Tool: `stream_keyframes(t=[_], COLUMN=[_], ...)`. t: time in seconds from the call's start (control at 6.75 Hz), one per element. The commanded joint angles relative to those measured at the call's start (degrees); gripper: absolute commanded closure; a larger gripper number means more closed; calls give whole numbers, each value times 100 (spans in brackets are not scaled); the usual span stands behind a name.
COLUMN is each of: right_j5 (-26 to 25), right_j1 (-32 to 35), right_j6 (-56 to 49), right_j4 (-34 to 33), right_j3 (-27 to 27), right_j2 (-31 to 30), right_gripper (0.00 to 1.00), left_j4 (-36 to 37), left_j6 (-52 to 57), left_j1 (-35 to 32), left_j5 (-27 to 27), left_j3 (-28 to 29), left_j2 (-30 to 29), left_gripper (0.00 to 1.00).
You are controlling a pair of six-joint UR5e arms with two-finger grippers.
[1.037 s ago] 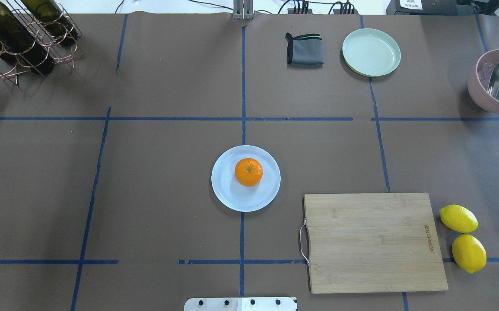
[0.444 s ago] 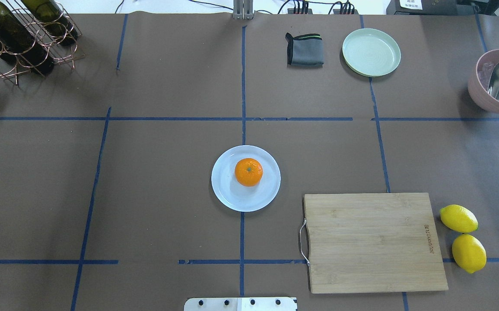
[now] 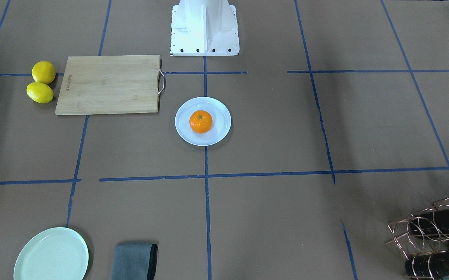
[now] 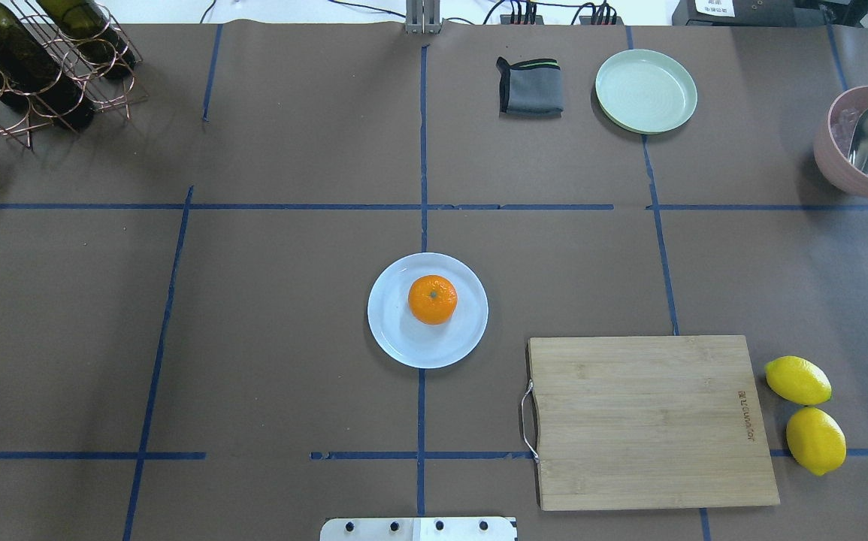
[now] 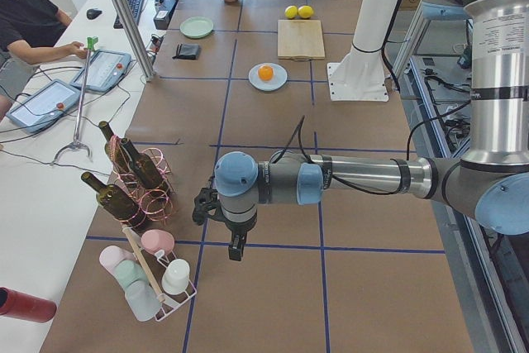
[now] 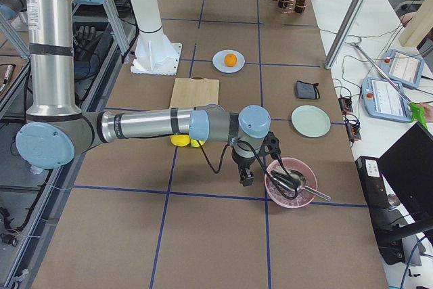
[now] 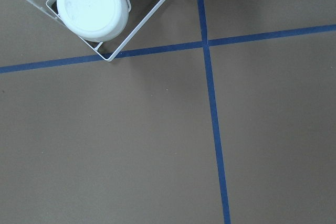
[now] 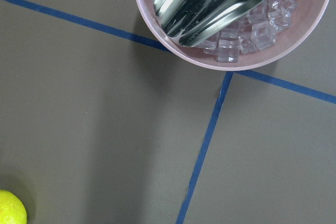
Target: Pick orange to plate
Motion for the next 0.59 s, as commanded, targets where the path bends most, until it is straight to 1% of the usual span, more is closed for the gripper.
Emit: stream_keyframes(t=[0.0, 0.44], right_j5=[-5, 4], right_j1=[0, 26], right_j6=[3, 3], right_j4=[0, -9], right_j3=[48, -5], right_j2=[64, 29], right_gripper=[0, 0], left_j4=[-47, -12], left_j6=[-1, -9], left_j1=[1, 10], left_j5=[1, -8], left_j3=[27, 18], left_j2=[11, -85], left_gripper=[0, 0])
